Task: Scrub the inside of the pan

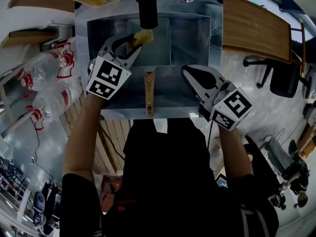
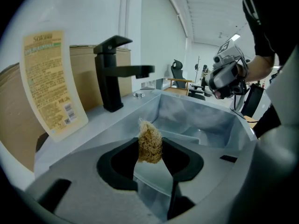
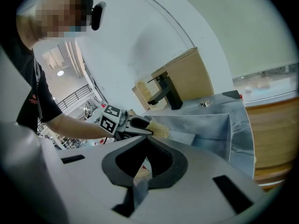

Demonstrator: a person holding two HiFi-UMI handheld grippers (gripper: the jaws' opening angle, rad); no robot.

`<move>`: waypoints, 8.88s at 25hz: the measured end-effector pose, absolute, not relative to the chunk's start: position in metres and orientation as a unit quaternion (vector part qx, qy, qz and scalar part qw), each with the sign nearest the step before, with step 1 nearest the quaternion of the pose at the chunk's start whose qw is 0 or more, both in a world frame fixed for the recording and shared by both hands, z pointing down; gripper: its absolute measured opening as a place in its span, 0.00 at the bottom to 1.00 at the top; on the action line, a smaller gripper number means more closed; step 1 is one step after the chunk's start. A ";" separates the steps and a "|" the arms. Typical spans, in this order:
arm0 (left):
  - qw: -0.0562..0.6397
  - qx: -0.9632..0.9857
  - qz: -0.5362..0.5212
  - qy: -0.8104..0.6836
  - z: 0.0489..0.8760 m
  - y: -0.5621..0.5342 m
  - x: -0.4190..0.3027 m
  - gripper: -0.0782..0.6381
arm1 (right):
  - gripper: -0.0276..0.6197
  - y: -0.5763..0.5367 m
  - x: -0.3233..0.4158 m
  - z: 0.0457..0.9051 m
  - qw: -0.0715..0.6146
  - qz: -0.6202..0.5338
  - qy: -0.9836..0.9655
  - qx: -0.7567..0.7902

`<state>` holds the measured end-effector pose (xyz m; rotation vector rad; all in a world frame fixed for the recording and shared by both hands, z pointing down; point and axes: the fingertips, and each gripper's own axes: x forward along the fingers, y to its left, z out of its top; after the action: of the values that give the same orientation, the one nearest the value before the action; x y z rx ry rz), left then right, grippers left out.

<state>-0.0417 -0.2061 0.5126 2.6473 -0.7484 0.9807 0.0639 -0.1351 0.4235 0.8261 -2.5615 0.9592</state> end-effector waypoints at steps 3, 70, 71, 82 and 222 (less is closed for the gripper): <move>0.122 0.893 0.347 -0.261 0.534 -0.215 -0.049 0.33 | 0.05 -0.135 0.065 0.433 0.145 0.340 -0.885 0.283; 0.089 0.837 0.458 -0.286 0.571 -0.204 -0.072 0.33 | 0.05 -0.110 0.047 0.438 0.125 0.367 -0.893 0.228; 0.090 0.837 0.457 -0.286 0.572 -0.202 -0.073 0.33 | 0.05 -0.110 0.045 0.438 0.126 0.367 -0.893 0.227; 0.090 0.842 0.455 -0.275 0.579 -0.194 -0.062 0.33 | 0.05 -0.102 0.052 0.442 0.129 0.369 -0.890 0.236; 0.032 0.897 0.267 -0.350 0.334 -0.061 -0.087 0.33 | 0.05 -0.055 0.015 0.289 0.101 0.225 -0.922 0.297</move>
<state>-0.0866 -0.0608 0.3345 2.7621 -1.0788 0.8231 0.0148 -0.0554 0.2892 0.8790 -2.7256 0.6637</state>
